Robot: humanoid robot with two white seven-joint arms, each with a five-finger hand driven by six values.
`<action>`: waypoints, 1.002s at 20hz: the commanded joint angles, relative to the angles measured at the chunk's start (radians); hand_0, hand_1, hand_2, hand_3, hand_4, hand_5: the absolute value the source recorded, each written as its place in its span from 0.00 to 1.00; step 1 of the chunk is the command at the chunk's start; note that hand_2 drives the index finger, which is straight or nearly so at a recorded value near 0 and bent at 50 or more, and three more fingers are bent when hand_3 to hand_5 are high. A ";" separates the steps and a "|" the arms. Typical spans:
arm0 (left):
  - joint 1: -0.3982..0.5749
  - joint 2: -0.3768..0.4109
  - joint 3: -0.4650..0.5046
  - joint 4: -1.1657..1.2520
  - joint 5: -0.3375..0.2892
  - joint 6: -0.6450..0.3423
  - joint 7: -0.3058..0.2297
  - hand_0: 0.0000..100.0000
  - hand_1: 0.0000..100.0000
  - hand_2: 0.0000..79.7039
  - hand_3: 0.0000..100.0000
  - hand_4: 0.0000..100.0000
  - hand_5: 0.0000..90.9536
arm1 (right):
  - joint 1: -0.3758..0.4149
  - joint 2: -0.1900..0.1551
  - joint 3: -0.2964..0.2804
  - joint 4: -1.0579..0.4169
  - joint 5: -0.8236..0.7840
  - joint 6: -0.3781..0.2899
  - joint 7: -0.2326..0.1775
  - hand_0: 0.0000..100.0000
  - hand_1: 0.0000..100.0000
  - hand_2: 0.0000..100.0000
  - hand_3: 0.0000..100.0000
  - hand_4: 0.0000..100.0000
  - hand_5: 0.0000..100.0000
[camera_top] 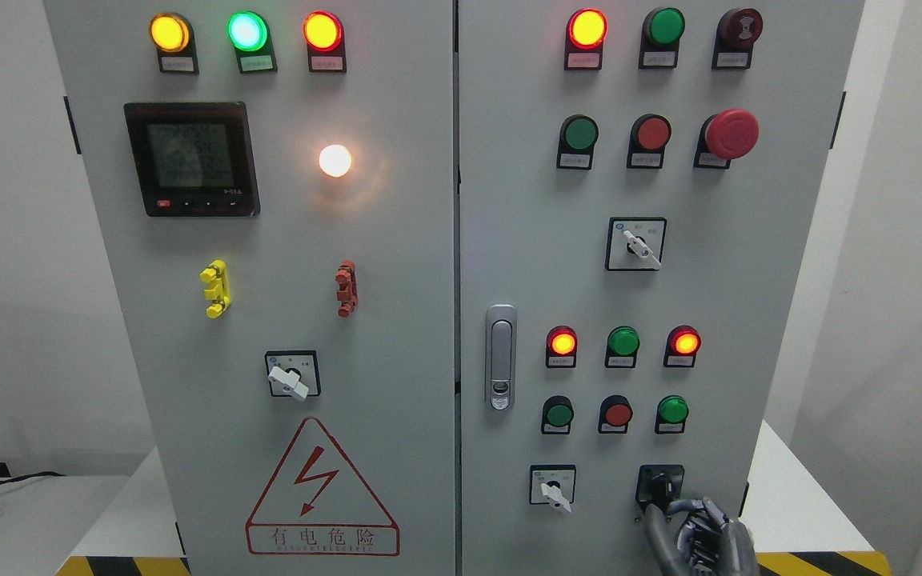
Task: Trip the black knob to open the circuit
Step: 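Twist the black knob with the right hand to the other position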
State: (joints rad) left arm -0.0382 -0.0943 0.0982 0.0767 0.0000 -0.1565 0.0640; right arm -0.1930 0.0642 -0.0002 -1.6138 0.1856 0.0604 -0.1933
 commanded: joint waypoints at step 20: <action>0.000 -0.001 0.000 0.000 0.005 0.000 0.000 0.12 0.39 0.00 0.00 0.00 0.00 | -0.002 0.005 0.028 0.000 0.000 -0.001 0.028 0.40 0.63 0.56 0.97 1.00 1.00</action>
State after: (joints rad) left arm -0.0382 -0.0943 0.0982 0.0767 0.0000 -0.1565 0.0641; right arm -0.1948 0.0674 0.0001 -1.6137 0.1856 0.0604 -0.1691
